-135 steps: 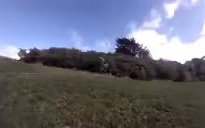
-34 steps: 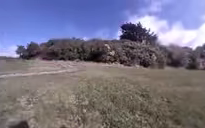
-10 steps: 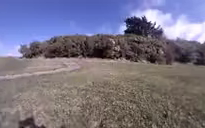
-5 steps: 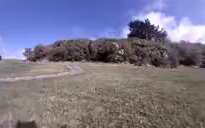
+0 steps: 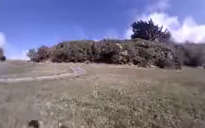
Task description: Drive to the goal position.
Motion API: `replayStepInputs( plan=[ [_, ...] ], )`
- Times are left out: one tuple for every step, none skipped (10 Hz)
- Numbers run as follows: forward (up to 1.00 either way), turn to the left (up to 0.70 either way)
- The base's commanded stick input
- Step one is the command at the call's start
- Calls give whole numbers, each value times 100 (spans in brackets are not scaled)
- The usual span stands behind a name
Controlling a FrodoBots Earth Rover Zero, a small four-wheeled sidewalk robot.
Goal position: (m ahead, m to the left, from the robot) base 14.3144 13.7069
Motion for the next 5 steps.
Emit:
replayStepInputs(
  plan=[
    [70,0],
    [70,0],
    [70,0],
    [70,11],
    [70,24]
  ],
)
